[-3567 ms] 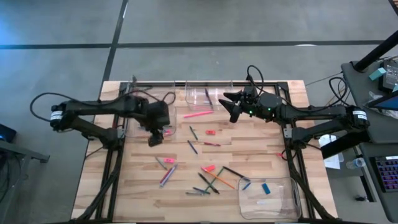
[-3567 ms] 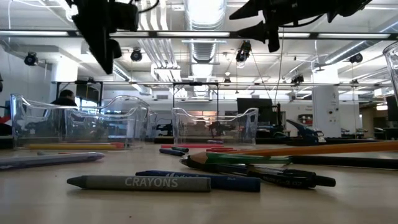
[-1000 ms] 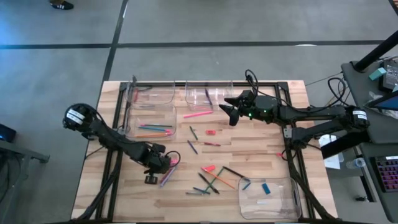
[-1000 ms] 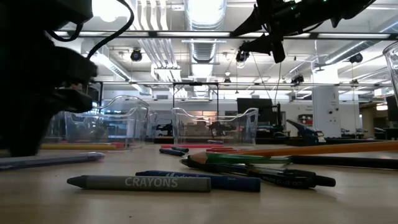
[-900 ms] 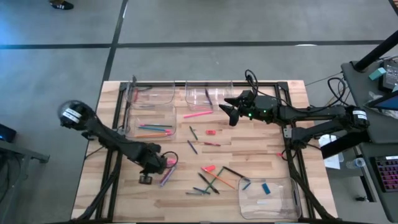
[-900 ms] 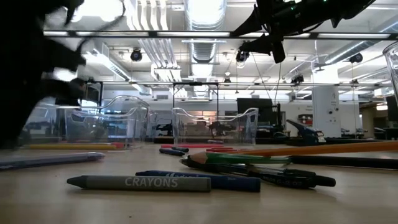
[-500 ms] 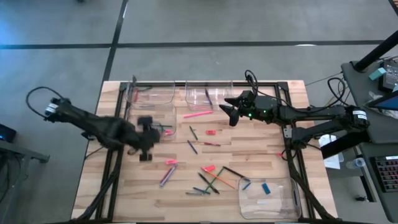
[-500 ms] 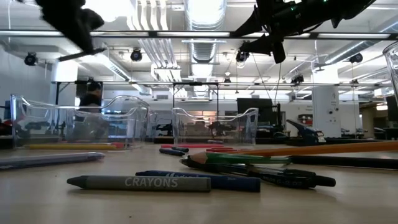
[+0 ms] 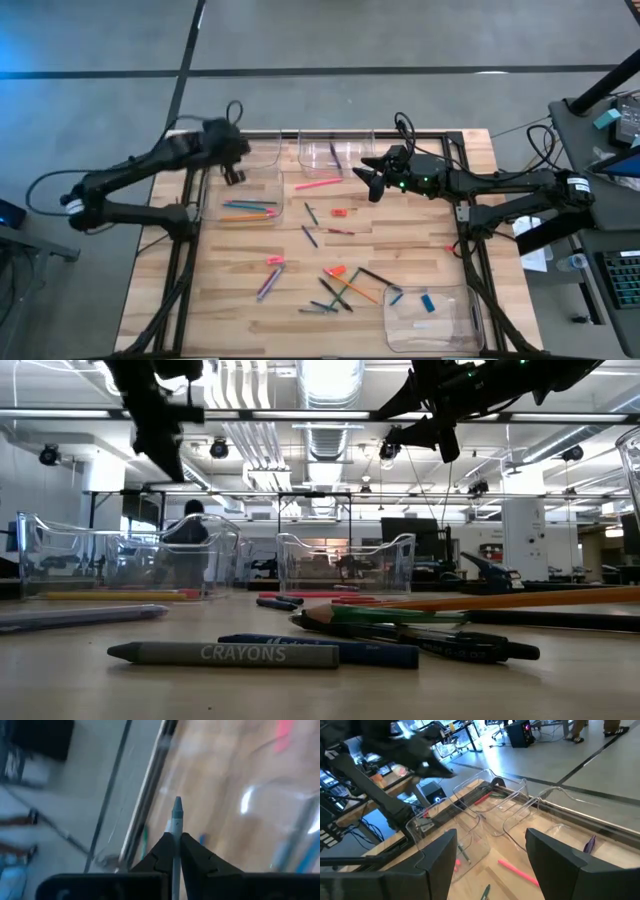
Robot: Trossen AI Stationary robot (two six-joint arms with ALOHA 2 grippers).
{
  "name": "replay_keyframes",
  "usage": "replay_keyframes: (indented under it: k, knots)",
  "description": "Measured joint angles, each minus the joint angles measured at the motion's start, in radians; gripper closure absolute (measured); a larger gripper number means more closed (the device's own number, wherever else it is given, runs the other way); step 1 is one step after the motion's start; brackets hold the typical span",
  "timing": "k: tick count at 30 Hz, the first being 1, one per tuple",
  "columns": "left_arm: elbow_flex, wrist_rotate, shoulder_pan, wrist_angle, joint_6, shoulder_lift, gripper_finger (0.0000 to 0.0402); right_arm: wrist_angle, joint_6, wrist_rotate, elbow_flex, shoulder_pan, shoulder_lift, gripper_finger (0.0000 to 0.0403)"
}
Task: Sort crayons/erasers/pens/pencils in bins
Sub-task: Put the gray crayon into the top left transparent bin, then put the pink eraser into the bottom right transparent bin
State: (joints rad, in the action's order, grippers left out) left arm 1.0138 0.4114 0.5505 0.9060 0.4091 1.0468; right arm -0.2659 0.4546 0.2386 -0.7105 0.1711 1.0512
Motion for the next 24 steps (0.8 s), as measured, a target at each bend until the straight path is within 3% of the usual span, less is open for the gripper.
replay_keyframes:
  k: [3,7,13,19,21,24]
  knots:
    - [0.009,-0.033,0.114,-0.005,0.082,0.081,0.0396,0.000,0.014,0.000,0.000,0.000,0.000,0.0179]
    - [0.046,-0.050,0.180,-0.006,0.108,0.186,0.0385,0.000,0.019,0.000,0.000,0.000,0.000,0.0179]
    - [0.129,-0.051,0.191,-0.001,0.122,0.257,0.0303,0.000,0.046,0.000,0.000,-0.001,0.000,0.0179]
    - [0.247,-0.057,0.182,0.059,0.069,0.225,0.0224,0.000,0.045,0.000,0.000,0.000,0.000,0.0179]
    - [0.293,-0.139,0.157,0.112,-0.011,0.196,0.0212,0.001,0.045,0.000,0.000,0.000,0.000,0.0179]
    - [0.311,-0.345,0.076,0.158,-0.143,0.125,0.0213,0.001,0.044,-0.001,0.000,-0.001,0.000,0.0179]
